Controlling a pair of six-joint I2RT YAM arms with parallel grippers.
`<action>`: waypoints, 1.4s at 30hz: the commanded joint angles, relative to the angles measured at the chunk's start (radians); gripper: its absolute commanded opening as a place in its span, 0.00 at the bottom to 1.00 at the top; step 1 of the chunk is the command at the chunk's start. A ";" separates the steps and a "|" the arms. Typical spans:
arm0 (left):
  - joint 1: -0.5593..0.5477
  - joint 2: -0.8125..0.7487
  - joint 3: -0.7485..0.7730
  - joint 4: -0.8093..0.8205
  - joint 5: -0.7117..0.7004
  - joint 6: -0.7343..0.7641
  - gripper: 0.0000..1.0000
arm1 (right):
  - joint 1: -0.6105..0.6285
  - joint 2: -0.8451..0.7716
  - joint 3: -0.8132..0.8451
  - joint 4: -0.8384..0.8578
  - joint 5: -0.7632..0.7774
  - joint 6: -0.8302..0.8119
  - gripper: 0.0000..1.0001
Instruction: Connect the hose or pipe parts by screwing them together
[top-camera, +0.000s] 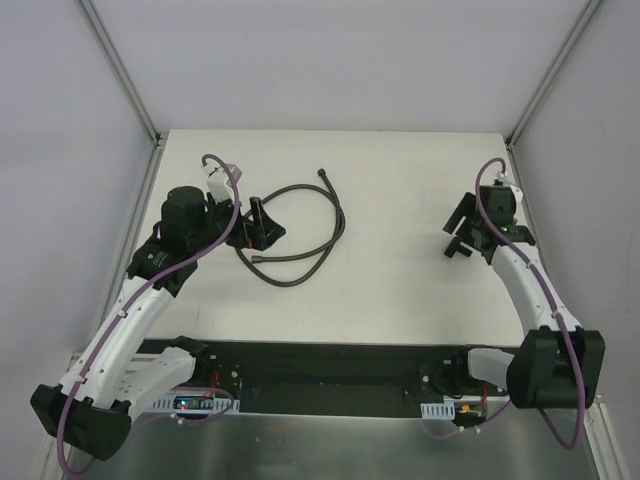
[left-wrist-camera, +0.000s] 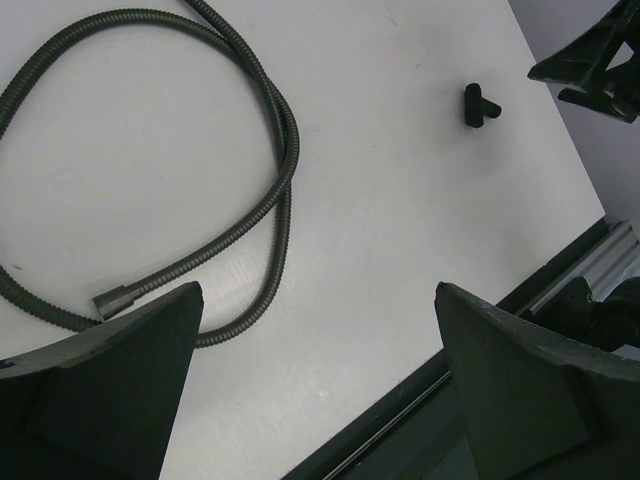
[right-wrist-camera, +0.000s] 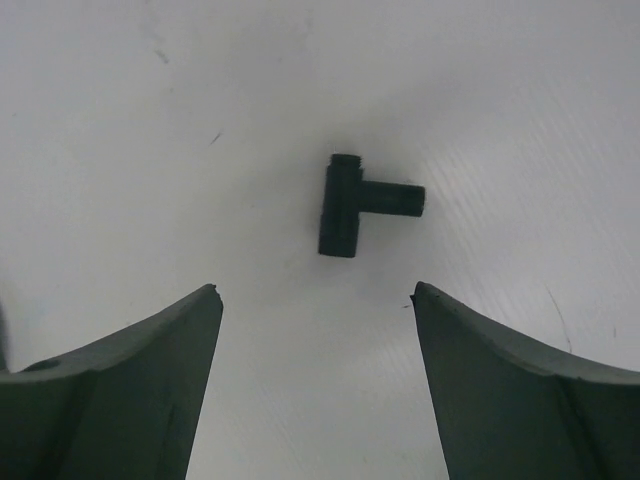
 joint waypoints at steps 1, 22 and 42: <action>0.006 -0.013 -0.004 0.032 0.008 -0.009 0.99 | -0.126 0.126 0.075 -0.007 -0.072 0.008 0.79; 0.006 0.009 -0.005 0.039 0.029 -0.017 0.98 | -0.203 0.639 0.348 -0.136 -0.323 -0.259 0.59; 0.006 0.027 -0.017 0.036 -0.022 -0.017 0.97 | 0.217 0.542 0.132 0.215 -0.561 0.152 0.21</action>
